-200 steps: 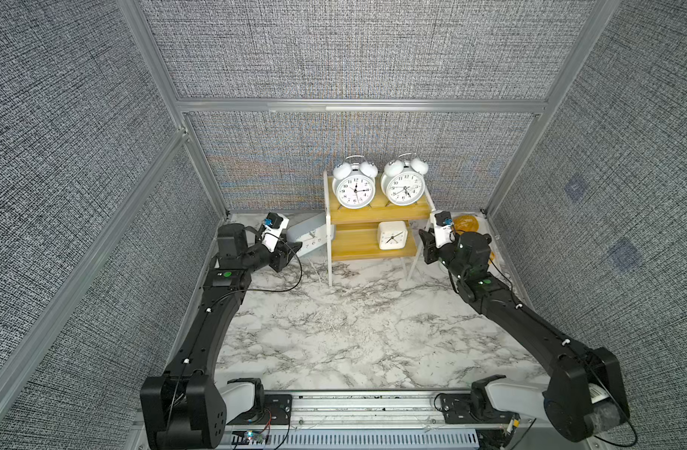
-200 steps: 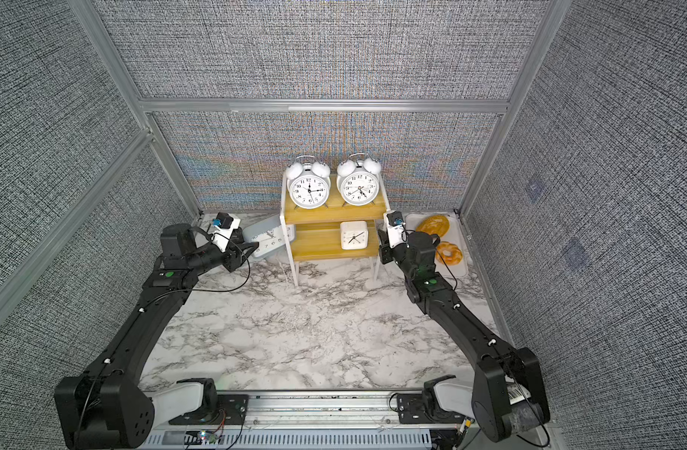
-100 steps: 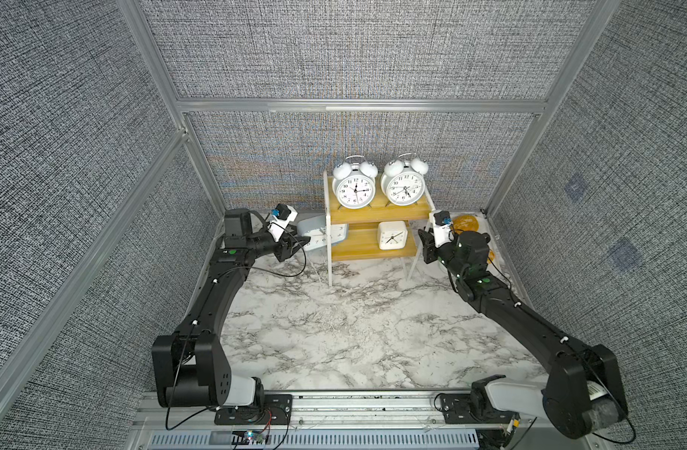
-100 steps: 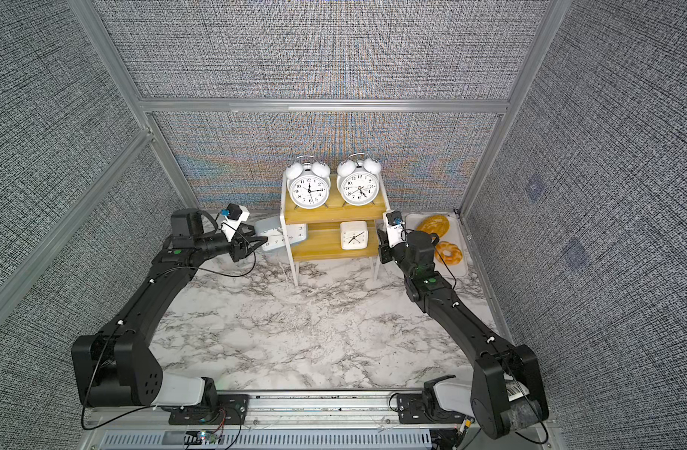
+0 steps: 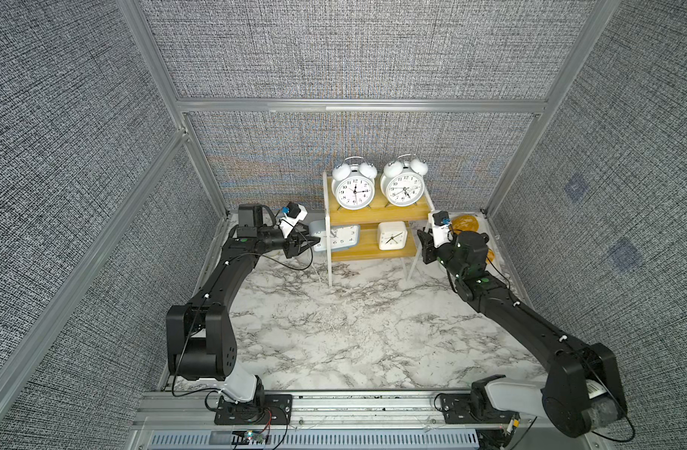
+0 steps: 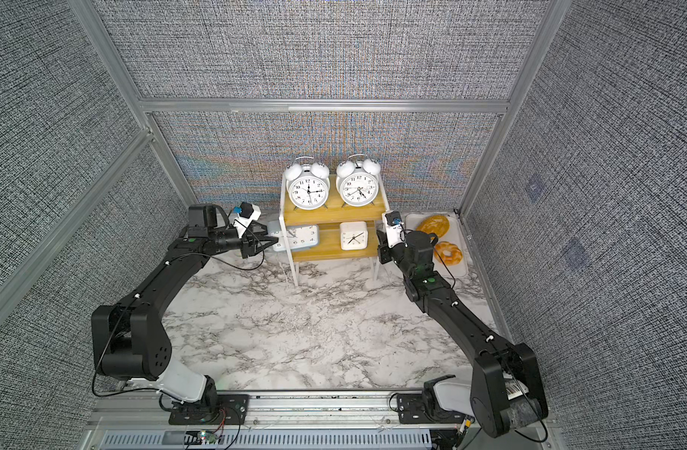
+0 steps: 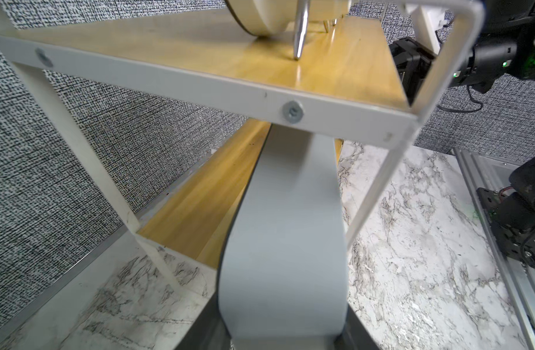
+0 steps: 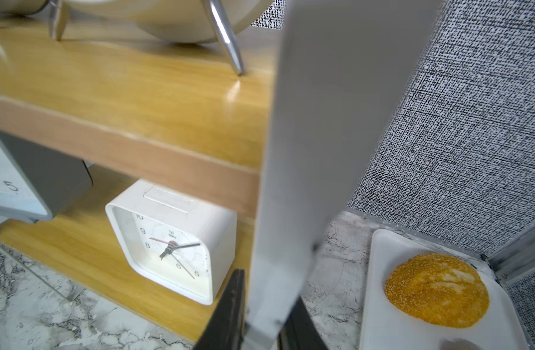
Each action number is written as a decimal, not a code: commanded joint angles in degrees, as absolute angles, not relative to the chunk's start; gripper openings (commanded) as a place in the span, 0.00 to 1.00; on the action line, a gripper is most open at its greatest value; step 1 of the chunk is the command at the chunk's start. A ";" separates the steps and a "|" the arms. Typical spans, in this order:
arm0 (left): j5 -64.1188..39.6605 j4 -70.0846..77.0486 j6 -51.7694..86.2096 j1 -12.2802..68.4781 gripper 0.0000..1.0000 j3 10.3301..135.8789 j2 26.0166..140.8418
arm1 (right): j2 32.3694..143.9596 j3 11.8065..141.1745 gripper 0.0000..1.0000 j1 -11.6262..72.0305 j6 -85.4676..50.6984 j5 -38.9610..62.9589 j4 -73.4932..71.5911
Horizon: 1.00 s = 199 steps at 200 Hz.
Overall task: Place the alarm clocks on the shelf by style
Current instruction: Place the alarm on the shelf.
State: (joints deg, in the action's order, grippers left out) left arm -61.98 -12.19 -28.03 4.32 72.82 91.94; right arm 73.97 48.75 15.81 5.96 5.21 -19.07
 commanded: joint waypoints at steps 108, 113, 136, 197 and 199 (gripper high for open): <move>-66.97 -17.34 -33.40 8.13 0.16 80.69 101.03 | 74.63 49.86 0.23 16.12 6.09 4.75 -18.72; -67.05 -17.71 -33.62 8.32 0.16 81.07 101.28 | 74.62 49.90 0.23 16.09 6.06 4.75 -18.66; -66.86 -18.64 -33.84 8.80 0.16 82.50 102.31 | 74.79 49.97 0.23 16.12 6.06 4.75 -18.55; -64.41 -15.54 -31.69 9.59 0.16 81.98 103.03 | 74.79 50.01 0.23 16.11 5.95 5.01 -18.28; -64.31 -15.20 -31.45 9.60 0.16 81.87 103.01 | 74.73 50.05 0.23 16.09 5.97 5.01 -18.28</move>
